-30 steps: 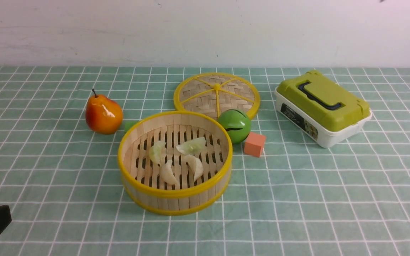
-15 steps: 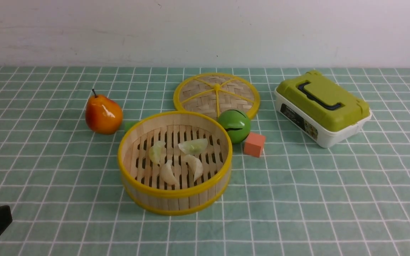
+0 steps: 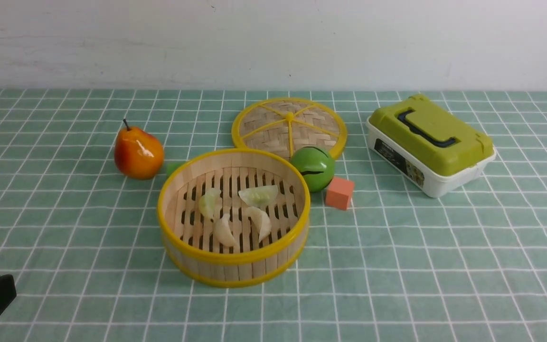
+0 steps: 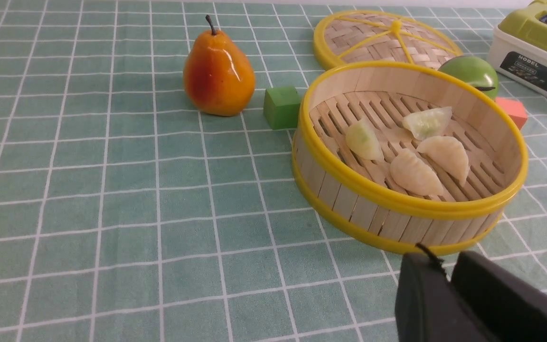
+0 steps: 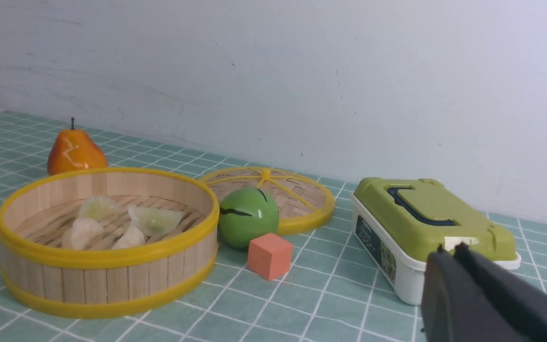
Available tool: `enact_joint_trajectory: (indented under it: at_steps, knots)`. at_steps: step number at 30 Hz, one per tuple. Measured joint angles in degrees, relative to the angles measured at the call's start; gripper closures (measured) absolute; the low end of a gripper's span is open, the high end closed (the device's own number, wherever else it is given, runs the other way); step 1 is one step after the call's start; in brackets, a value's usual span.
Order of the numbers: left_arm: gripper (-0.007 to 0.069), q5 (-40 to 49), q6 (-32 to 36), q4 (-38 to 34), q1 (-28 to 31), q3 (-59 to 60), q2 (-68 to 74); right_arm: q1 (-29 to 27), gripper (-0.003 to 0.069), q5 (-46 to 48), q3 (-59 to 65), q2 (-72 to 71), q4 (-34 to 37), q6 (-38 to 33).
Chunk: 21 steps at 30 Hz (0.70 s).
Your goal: Put the dumplings into the steamer on the table with the blue tablecloth.
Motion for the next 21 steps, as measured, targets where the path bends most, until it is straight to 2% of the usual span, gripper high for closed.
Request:
enact_joint_trajectory:
  at_steps: [5, 9, 10, 15, 16, 18, 21]
  knots:
    - [0.0534, 0.02, 0.00, 0.00, 0.00, 0.00, 0.00, -1.74, 0.0663, 1.47, 0.33, -1.44, 6.20, -6.69]
    - [0.0533, 0.02, 0.00, 0.00, 0.00, 0.00, 0.00, -4.18, 0.0663, 7.90, 0.33, -3.95, 8.14, -9.53]
    - [0.0532, 0.02, 0.00, 0.00, 0.00, 0.00, 0.00, -6.13, 0.0663, 12.93, 0.33, -5.69, 8.38, -9.53]
    - [0.0524, 0.02, 0.00, 0.00, 0.00, 0.00, 0.00, -12.79, 0.0663, 28.71, 0.33, -12.21, 8.17, -4.12]
    - [0.0524, 0.02, 0.00, 0.00, 0.00, 0.00, 0.00, -13.07, 0.0663, 29.38, 0.33, -12.47, 8.02, -3.79]
    - [0.0523, 0.01, 0.00, 0.00, 0.00, 0.00, 0.00, -16.28, 0.0663, 36.51, 0.16, -14.18, 6.99, 0.53]
    - [0.0521, 0.08, 0.00, 0.00, 0.00, 0.04, 0.00, -17.45, 0.0662, 37.65, -0.04, -14.33, 6.55, 2.94]
